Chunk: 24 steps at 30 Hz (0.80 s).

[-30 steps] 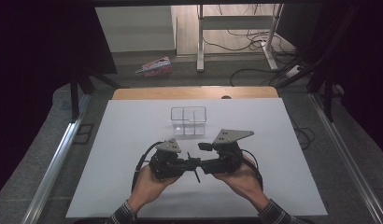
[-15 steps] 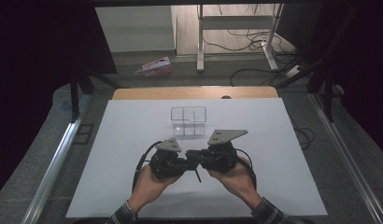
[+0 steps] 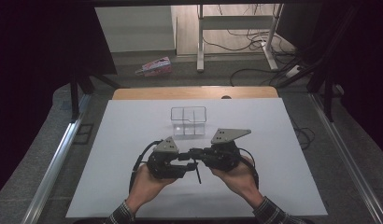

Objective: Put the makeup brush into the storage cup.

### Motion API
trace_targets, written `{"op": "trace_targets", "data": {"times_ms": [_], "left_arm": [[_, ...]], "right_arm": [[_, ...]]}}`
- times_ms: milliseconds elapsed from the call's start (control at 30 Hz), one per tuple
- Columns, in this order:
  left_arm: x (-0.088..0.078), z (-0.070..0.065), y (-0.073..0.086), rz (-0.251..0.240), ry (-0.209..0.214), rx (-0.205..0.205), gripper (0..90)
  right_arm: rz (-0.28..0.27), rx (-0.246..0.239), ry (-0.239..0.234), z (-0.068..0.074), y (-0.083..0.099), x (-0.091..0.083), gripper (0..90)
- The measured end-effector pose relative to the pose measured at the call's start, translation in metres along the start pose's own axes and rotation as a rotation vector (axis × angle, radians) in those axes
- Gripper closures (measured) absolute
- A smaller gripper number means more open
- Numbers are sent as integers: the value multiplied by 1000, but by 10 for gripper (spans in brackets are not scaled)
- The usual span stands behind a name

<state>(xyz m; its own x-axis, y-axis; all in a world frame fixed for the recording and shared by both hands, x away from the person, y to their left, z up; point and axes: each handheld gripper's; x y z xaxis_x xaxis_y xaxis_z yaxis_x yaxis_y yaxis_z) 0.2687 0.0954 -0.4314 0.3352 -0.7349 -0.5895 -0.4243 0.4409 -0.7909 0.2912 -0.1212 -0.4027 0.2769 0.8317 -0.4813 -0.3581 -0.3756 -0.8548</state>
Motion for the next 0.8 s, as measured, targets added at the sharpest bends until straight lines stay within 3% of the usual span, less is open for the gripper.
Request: {"op": "trace_targets", "data": {"times_ms": [167, 400, 800], "left_arm": [[0, 1, 4, -2, -35, 8, 366], [-2, 3, 9, -15, -50, 3, 225], [-16, 13, 28, -19, -96, -33, 87]], "right_arm": [[4, -10, 17, -2, 0, -2, 853], [-4, -11, 31, -7, 0, -5, 853], [-19, -10, 62, -14, 0, -10, 853]]}}
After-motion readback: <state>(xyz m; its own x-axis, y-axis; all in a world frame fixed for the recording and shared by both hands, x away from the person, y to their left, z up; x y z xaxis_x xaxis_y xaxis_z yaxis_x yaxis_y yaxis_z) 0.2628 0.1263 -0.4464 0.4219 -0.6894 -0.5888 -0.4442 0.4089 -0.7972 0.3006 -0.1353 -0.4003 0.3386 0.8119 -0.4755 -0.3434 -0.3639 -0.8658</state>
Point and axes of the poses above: each handheld gripper's, and its own axes: x roughly forward along the jaws, y roughly out of its underside, z roughly to its left, and after that the axes turned 2 degrees about x, right-handed
